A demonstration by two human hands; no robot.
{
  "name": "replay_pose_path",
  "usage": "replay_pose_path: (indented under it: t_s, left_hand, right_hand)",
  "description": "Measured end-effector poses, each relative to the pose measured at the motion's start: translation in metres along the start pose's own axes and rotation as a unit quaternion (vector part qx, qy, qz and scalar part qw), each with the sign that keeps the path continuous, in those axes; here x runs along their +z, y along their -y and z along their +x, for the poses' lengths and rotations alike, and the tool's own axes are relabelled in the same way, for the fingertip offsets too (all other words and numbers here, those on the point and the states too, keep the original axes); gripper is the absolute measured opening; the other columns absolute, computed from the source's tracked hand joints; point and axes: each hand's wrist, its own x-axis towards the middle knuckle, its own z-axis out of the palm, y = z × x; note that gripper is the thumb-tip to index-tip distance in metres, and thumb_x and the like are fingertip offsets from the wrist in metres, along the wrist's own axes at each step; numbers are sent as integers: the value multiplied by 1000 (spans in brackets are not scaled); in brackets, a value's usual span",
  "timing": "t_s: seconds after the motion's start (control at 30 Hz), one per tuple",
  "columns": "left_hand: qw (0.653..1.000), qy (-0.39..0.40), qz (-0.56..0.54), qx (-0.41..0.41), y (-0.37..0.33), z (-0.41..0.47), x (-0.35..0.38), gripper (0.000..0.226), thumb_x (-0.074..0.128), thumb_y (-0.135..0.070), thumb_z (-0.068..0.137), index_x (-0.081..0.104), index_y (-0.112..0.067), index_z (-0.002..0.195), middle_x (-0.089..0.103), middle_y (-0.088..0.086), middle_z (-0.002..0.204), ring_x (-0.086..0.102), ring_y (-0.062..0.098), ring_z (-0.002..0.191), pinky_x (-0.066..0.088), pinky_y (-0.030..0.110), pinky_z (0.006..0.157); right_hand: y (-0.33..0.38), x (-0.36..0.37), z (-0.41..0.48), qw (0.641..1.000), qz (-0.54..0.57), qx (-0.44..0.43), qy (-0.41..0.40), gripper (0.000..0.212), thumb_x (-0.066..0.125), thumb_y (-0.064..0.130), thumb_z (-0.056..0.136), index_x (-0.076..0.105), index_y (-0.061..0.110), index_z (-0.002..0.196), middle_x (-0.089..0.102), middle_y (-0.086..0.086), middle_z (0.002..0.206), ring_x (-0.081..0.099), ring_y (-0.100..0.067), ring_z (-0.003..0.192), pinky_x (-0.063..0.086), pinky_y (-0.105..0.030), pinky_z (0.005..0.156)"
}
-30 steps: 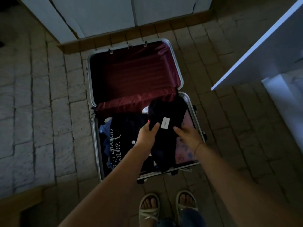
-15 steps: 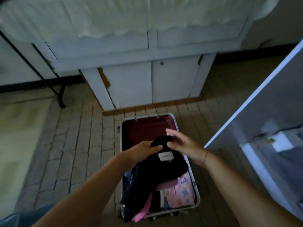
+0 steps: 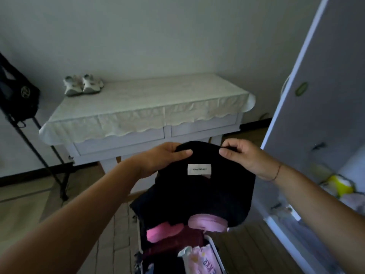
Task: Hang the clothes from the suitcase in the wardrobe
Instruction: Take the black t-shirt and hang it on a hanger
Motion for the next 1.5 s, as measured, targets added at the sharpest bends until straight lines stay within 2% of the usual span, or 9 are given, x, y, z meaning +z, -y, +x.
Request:
replay_pose_path:
  t_s: [0.17, 0.4, 0.53, 0.7, 0.83, 0.97, 1.2, 1.37, 1.5]
  left_hand:
    - [982, -18, 175, 66, -52, 32, -2, 26, 60, -40, 89, 63, -20, 106, 70, 1, 99, 69, 13, 88, 54, 27, 79]
    - [928, -33, 324, 183, -110, 116, 54, 15, 58, -34, 92, 59, -20, 97, 65, -2, 87, 61, 8, 77, 43, 11, 63]
    - [935, -66, 255, 239, -140, 166, 109, 27, 59, -30, 92, 67, -4, 90, 64, 11, 83, 59, 15, 70, 44, 21, 66]
    - [936, -99, 115, 316, -182, 214, 195, 15, 66, -20, 88, 74, -9, 95, 67, -13, 77, 61, -12, 64, 42, 2, 61]
    - [914, -106, 96, 380, -204, 248, 258, 22, 60, -18, 92, 72, -6, 107, 71, -5, 98, 63, -6, 83, 46, 4, 76]
    - [926, -54, 88, 363, -220, 282, 302, 25, 55, -23, 95, 71, -10, 109, 72, -3, 102, 66, 1, 89, 51, 15, 84]
    - [917, 7, 53, 394, -266, 319, 357, 20, 52, -21, 97, 70, -13, 102, 70, -11, 90, 65, -6, 81, 47, 6, 72]
    - [906, 53, 39, 418, -295, 348, 382, 18, 55, -17, 95, 63, -22, 80, 63, -10, 71, 57, -9, 60, 42, 4, 61]
    - [899, 171, 102, 389, -301, 372, 384, 8, 58, -30, 92, 59, -22, 94, 62, -11, 72, 57, -3, 63, 44, 9, 63]
  right_hand:
    - [34, -50, -15, 984, 48, -53, -165, 15, 61, 25, 84, 59, 15, 74, 55, 6, 68, 52, -5, 67, 43, -18, 66]
    - [42, -146, -65, 948, 30, -46, -313, 15, 65, 23, 84, 63, 20, 70, 59, 6, 67, 56, -7, 67, 46, -19, 68]
    - [29, -203, -106, 920, -3, -35, -390, 17, 64, 21, 86, 61, 18, 70, 58, 7, 65, 54, -6, 66, 45, -19, 69]
    - [1, -277, -158, 879, -42, -19, -475, 14, 67, 26, 85, 67, 17, 75, 65, 1, 71, 60, -11, 69, 50, -27, 71]
    - [-21, -324, -192, 847, -54, -3, -529, 11, 65, 26, 86, 70, 18, 80, 69, 2, 78, 64, -12, 79, 52, -34, 82]
    - [-31, -357, -218, 828, -74, 1, -556, 15, 62, 25, 89, 71, 13, 89, 69, -8, 92, 65, -22, 93, 51, -35, 89]
    - [-32, -399, -256, 759, -194, -11, -622, 13, 58, 19, 92, 69, 15, 87, 67, 5, 83, 59, 9, 73, 43, -3, 69]
    - [-29, -429, -277, 722, -260, -3, -641, 18, 57, 17, 92, 68, 7, 82, 67, -10, 82, 61, -17, 78, 48, -21, 73]
    - [-20, -445, -273, 721, -258, 6, -644, 23, 55, 20, 94, 67, 5, 81, 65, -11, 76, 58, -15, 70, 46, -24, 66]
